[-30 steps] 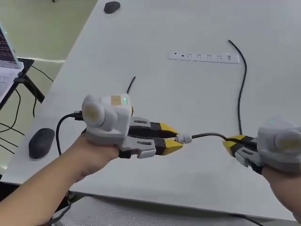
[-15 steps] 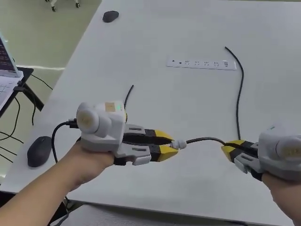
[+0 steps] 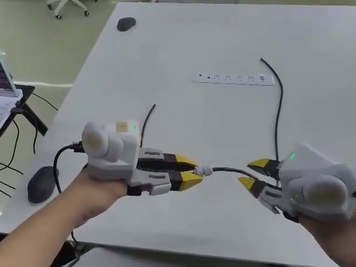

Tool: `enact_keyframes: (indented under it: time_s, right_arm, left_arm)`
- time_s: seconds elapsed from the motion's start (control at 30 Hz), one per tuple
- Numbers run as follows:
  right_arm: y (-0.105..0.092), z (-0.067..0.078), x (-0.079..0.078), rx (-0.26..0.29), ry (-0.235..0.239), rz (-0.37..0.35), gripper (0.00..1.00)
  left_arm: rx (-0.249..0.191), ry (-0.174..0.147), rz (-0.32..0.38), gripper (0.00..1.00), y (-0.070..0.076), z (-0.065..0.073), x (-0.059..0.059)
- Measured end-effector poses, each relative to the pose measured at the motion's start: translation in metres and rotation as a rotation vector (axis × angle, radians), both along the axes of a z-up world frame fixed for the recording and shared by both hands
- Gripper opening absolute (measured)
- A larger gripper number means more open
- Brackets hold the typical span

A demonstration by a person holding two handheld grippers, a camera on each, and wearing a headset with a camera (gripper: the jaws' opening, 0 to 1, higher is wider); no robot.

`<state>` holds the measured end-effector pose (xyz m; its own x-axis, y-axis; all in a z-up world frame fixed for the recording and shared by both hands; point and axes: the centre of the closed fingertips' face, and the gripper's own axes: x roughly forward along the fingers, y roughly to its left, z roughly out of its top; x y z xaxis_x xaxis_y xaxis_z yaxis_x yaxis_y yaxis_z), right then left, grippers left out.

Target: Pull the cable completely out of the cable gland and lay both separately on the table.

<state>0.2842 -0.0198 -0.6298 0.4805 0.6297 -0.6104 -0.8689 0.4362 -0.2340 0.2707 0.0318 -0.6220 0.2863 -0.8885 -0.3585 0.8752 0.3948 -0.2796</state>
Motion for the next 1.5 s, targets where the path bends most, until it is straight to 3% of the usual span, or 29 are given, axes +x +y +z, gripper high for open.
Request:
enact_keyframes:
  time_s: [0.07, 0.2, 0.5, 0.77, 0.93, 1.23, 1.5]
  right_arm:
    - [0.009, 0.005, 0.000, -0.014, -0.031, 0.033, 0.12]
    - [0.025, 0.001, -0.004, -0.092, -0.090, 0.120, 0.10]
    - [0.035, -0.003, -0.013, -0.118, -0.119, 0.181, 0.03]
    - [0.033, -0.008, -0.012, -0.089, -0.090, 0.159, 0.01]
    - [0.028, -0.012, -0.009, -0.067, -0.043, 0.117, 0.00]
    - [0.008, -0.024, 0.001, -0.047, 0.029, 0.028, 0.00]
    - [-0.016, -0.044, 0.013, -0.051, 0.076, -0.059, 0.00]
  left_arm:
    - [0.004, 0.001, -0.002, 0.15, 0.000, -0.001, 0.000]
    - [0.004, 0.006, 0.001, 0.15, -0.001, -0.002, -0.002]
    - [0.021, 0.016, -0.002, 0.15, -0.002, -0.005, -0.004]
    - [0.027, 0.019, -0.009, 0.15, -0.003, -0.006, -0.005]
    - [0.028, 0.011, -0.008, 0.15, -0.004, -0.005, -0.004]
    - [0.024, 0.005, 0.009, 0.15, 0.001, -0.004, -0.003]
    - [0.024, 0.002, 0.003, 0.15, 0.000, -0.004, -0.005]
